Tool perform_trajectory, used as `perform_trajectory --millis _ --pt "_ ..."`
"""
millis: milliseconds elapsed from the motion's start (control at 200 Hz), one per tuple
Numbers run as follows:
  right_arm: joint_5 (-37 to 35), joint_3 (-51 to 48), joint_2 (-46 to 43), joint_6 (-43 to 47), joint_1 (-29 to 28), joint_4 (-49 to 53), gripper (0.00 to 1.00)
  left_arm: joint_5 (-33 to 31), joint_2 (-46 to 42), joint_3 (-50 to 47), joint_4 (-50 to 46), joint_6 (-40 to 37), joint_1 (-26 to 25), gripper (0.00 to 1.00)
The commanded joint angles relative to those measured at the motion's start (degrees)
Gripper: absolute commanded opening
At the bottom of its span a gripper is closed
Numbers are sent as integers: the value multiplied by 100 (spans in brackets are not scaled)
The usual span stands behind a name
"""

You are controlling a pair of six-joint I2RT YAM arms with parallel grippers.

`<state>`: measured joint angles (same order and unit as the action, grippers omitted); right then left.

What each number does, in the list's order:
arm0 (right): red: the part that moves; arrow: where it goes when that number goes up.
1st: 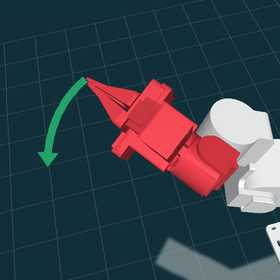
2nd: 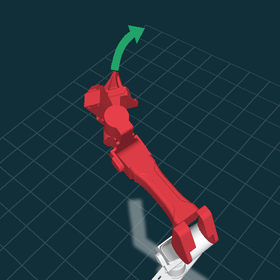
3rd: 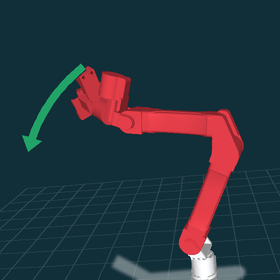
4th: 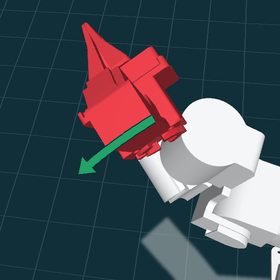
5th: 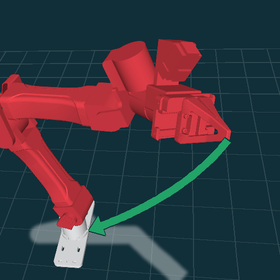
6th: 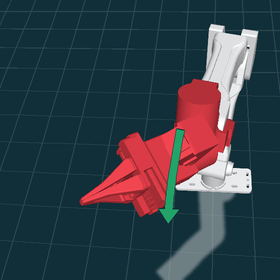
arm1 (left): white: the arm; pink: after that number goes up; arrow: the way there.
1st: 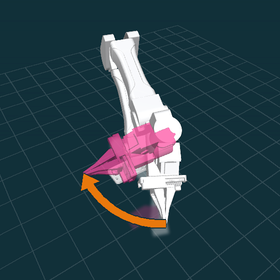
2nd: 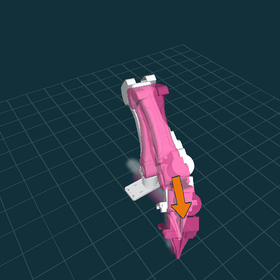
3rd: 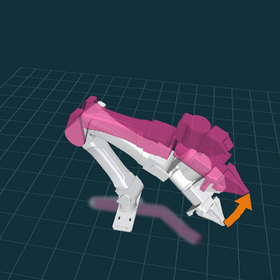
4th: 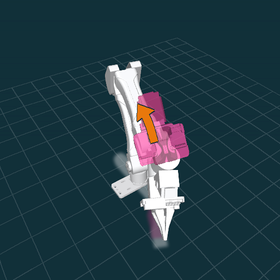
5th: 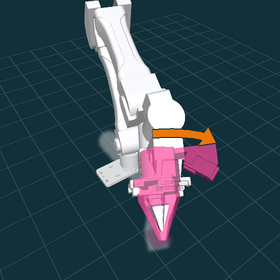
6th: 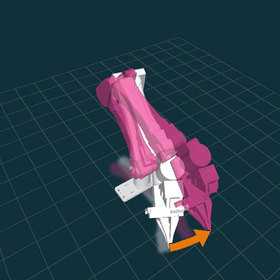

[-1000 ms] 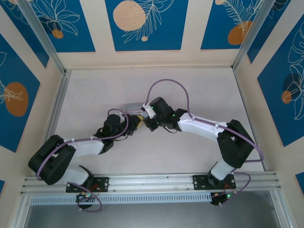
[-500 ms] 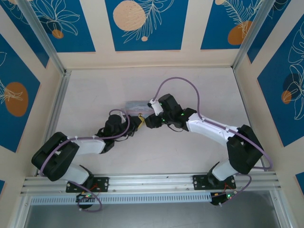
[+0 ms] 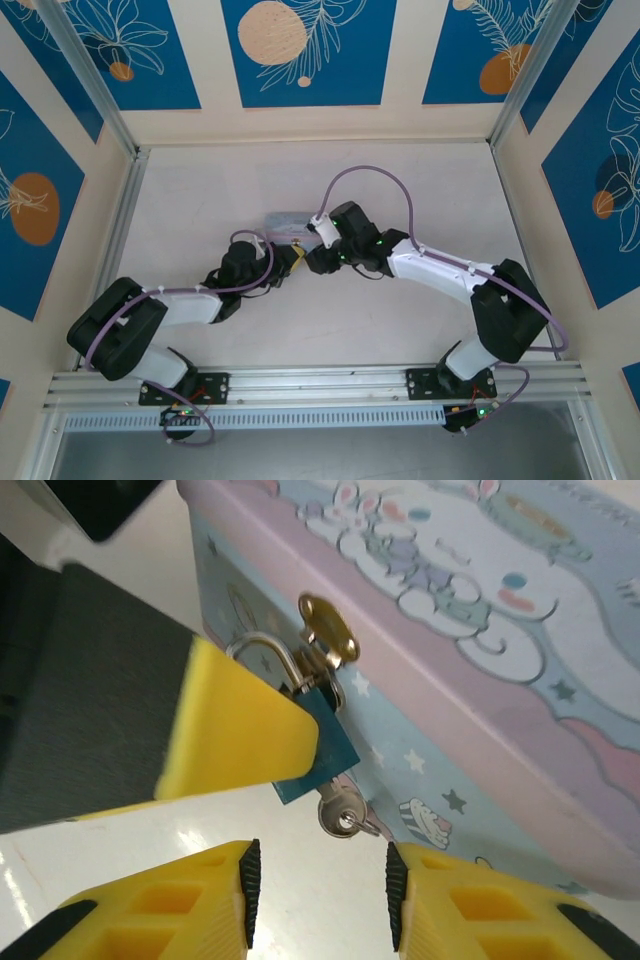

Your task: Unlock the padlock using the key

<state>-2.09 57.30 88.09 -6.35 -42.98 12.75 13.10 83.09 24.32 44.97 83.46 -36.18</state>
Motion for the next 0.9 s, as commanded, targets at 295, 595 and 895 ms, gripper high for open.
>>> perform_trajectory --millis 295,595,895 --pt "-481 537 465 521 -165 172 37 193 -41 205 276 2 -40 0" --pt "-688 795 761 696 -272 280 31 228 -43 221 293 12 -40 0" --pt "-834 801 844 830 -334 259 22 245 -40 244 328 47 -41 0"
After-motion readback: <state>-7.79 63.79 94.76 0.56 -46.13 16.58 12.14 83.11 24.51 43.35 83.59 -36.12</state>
